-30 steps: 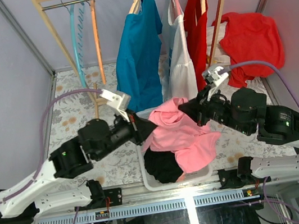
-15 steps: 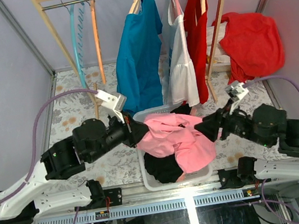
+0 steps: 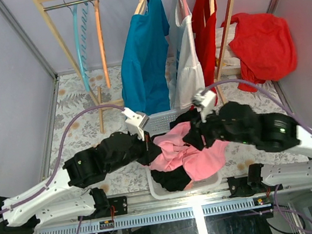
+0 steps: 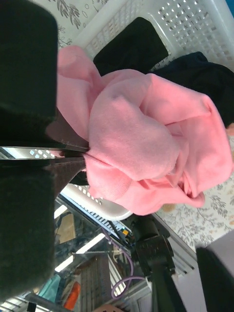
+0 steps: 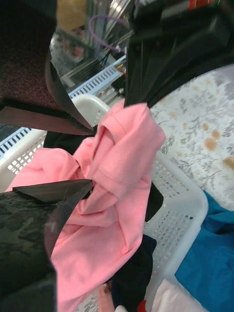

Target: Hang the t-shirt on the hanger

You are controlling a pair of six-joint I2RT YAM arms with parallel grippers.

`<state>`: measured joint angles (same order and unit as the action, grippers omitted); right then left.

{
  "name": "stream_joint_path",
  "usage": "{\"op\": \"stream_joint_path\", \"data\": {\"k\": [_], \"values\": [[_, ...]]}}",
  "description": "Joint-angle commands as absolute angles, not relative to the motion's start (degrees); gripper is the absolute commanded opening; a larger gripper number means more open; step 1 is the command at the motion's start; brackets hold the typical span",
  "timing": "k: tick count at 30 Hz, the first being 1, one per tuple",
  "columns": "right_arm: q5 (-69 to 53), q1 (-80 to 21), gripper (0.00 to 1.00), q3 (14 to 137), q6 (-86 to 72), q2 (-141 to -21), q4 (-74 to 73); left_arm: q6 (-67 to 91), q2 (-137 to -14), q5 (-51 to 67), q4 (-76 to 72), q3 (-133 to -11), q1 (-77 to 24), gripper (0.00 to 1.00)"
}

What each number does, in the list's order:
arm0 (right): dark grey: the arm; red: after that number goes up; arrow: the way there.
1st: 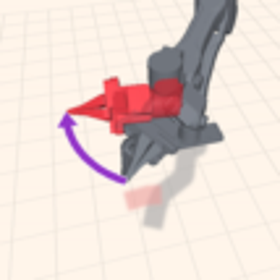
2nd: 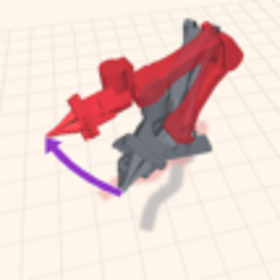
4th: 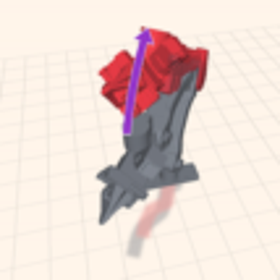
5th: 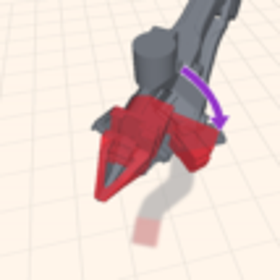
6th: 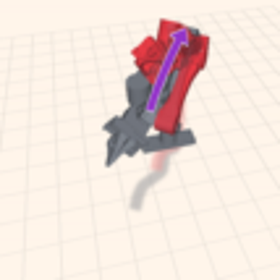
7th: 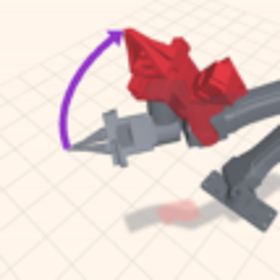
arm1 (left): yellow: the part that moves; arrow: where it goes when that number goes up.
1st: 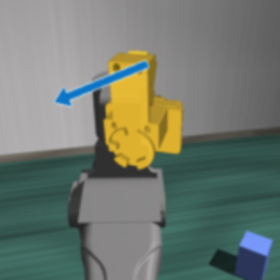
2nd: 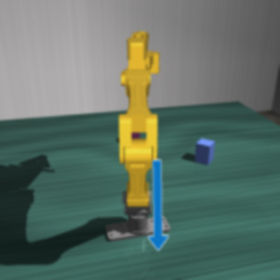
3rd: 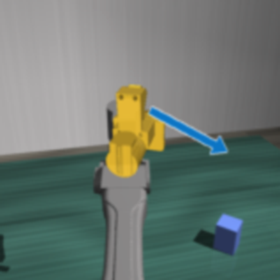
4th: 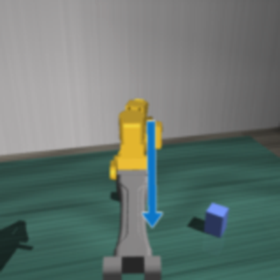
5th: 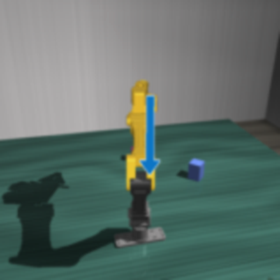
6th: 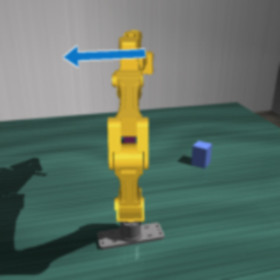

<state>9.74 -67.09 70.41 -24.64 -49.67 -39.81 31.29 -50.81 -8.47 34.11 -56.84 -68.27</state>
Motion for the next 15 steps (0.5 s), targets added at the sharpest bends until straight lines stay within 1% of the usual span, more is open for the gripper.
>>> {"op": "stream_joint_path", "data": {"k": [1, 8, 15], "values": [[8.50, -67.26, 0.48, 75.23, -18.38, -56.22, -37.27, 31.73, -48.31, -6.52, 28.92, -56.50, -68.73, 0.00], [5.63, -67.25, 0.44, 78.96, -15.75, -64.01, -35.36, 31.77, -46.60, -6.50, 29.21, -55.42, -68.73, 0.00], [0.27, -67.24, 0.45, 76.26, -15.34, -62.87, -31.90, 31.82, -46.65, -6.97, 29.27, -54.95, -68.73, 0.00]]}}
